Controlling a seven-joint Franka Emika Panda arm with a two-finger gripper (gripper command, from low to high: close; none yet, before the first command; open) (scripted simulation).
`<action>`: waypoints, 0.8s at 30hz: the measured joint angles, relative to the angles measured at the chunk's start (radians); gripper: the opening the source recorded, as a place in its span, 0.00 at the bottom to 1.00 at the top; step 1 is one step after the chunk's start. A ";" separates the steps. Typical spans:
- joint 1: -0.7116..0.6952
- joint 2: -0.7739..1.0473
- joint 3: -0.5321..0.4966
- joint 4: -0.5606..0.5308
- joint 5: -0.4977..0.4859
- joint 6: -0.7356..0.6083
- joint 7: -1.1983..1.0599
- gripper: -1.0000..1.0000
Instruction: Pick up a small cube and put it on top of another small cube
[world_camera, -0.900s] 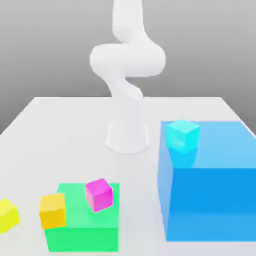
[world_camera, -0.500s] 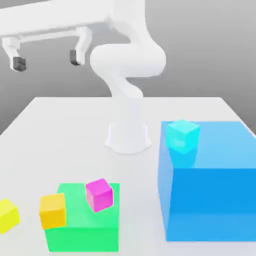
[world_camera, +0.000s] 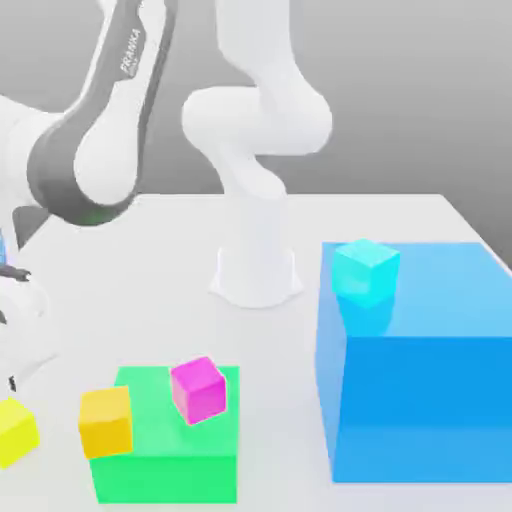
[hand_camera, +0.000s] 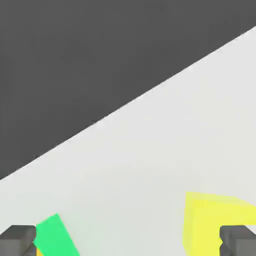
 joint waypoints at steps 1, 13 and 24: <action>-0.013 0.034 -0.009 -0.002 0.000 0.012 -0.002 0.50; -0.120 0.242 0.100 0.037 0.119 0.153 -0.091 0.00; 0.056 -0.105 0.042 -0.022 -0.135 -0.114 0.021 0.00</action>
